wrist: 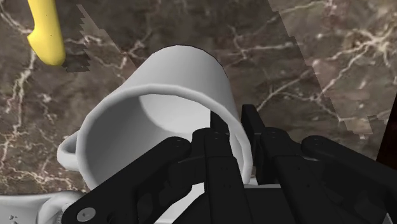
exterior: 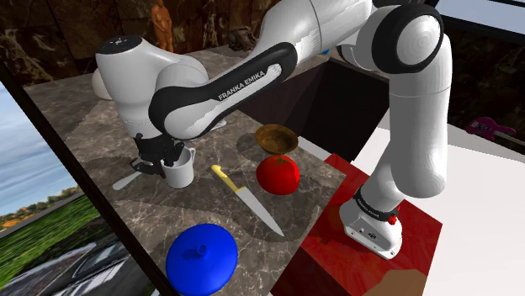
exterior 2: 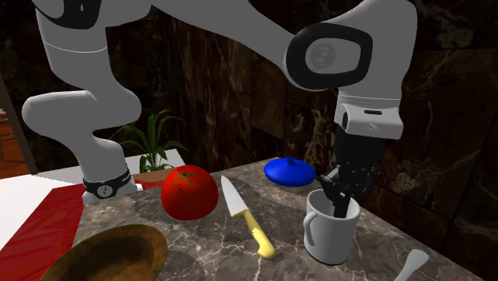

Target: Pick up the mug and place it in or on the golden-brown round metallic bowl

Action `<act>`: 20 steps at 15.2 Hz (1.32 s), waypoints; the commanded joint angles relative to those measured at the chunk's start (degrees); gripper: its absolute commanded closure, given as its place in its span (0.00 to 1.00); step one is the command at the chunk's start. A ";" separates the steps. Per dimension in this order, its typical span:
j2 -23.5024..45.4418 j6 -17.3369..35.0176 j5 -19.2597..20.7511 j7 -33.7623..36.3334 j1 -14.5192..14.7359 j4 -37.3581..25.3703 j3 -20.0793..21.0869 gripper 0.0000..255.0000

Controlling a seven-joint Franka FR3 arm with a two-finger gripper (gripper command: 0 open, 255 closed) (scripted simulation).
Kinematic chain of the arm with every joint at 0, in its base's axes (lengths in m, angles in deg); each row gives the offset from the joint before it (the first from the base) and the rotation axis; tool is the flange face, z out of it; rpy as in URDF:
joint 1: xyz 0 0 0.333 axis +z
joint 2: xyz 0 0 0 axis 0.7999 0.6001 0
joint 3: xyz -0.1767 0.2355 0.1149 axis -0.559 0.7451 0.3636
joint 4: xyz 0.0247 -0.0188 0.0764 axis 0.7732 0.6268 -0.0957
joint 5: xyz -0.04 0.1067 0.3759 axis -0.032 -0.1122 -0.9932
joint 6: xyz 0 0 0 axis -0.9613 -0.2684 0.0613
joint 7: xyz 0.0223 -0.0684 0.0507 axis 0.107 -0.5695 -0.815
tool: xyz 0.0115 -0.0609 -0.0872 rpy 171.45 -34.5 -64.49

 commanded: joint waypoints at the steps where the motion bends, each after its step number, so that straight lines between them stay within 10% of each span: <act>1: -0.33 -0.58 -0.23 -0.17 -0.07 -0.30 0.13 1.00; 20: -4.66 -12.79 -3.52 -2.93 -0.23 -9.03 1.87 1.00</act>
